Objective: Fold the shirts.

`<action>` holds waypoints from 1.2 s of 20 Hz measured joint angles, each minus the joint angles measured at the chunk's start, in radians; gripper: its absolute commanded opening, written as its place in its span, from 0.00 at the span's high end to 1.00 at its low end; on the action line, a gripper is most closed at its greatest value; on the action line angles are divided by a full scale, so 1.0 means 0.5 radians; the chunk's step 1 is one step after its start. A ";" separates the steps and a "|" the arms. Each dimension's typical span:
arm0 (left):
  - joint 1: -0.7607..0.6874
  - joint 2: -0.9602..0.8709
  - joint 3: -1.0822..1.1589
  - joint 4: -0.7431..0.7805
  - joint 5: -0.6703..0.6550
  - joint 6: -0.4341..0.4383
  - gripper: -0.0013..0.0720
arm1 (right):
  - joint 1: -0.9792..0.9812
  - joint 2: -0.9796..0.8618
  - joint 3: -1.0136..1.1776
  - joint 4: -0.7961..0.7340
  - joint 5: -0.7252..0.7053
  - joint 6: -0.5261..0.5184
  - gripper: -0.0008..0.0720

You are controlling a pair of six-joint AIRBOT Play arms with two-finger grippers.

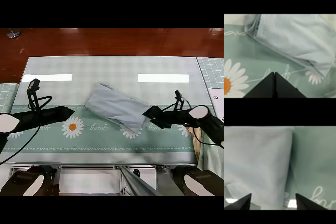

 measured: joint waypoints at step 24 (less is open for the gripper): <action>-0.164 -0.001 -0.004 0.002 0.026 -0.027 0.93 | -0.432 -0.558 2.742 -0.881 1.466 0.298 0.96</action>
